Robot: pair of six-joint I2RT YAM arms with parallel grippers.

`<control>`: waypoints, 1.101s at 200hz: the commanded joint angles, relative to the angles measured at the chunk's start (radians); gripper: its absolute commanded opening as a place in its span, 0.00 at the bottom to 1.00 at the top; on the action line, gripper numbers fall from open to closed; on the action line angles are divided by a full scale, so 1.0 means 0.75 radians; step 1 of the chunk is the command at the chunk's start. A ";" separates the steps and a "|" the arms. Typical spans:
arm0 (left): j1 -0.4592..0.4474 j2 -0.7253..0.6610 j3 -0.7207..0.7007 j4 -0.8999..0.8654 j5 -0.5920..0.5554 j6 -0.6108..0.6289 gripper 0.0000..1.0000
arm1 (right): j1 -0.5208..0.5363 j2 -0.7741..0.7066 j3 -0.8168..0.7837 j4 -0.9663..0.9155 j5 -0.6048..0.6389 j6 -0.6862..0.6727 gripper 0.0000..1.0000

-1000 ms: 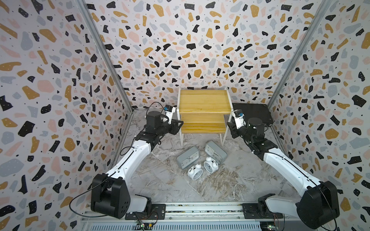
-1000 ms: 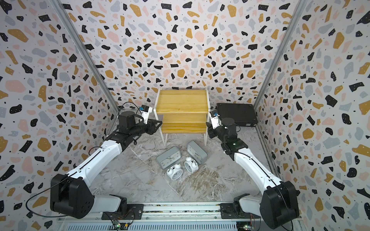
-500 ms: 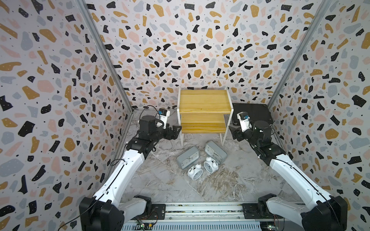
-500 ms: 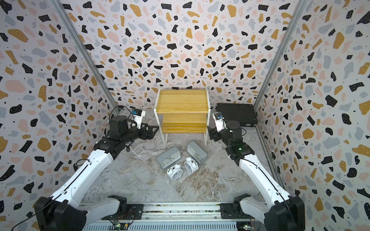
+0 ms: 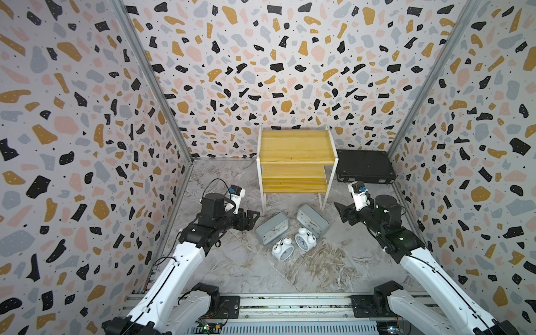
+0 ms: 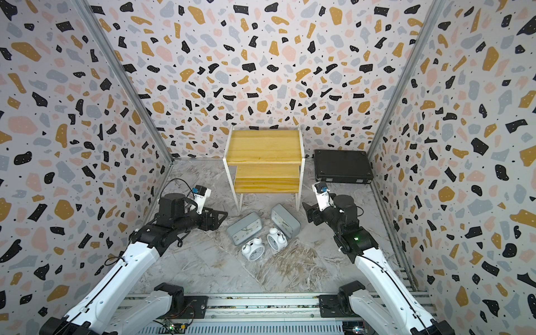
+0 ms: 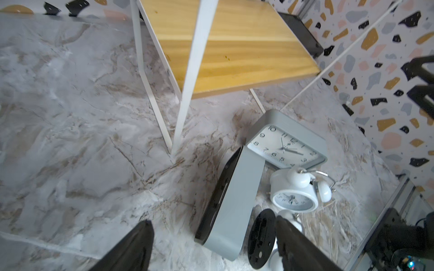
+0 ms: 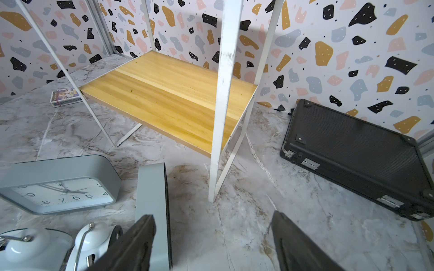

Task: Place the alarm clocks on the shelf by style
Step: Move the shelf to the center of the board, then pick up the alarm from the center of the board.

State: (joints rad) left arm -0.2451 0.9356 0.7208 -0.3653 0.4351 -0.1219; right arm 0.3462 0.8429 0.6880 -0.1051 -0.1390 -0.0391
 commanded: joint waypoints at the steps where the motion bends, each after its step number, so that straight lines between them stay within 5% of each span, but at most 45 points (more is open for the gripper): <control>1: -0.058 -0.043 -0.053 0.113 0.033 0.139 0.85 | -0.003 -0.054 -0.024 -0.010 0.011 0.053 0.83; 42: -0.146 0.005 -0.073 0.109 -0.019 0.313 0.87 | -0.003 -0.107 -0.079 0.007 0.020 0.082 0.83; 136: -0.249 0.211 -0.043 0.092 -0.079 0.423 0.85 | -0.004 -0.109 -0.091 0.028 0.036 0.078 0.85; 220: -0.294 0.331 -0.023 0.135 -0.157 0.430 0.66 | -0.003 -0.100 -0.095 0.028 0.050 0.077 0.86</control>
State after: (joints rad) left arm -0.4557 1.1557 0.6685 -0.3012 0.3290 0.1875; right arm 0.3462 0.7712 0.6178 -0.1032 -0.1143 0.0109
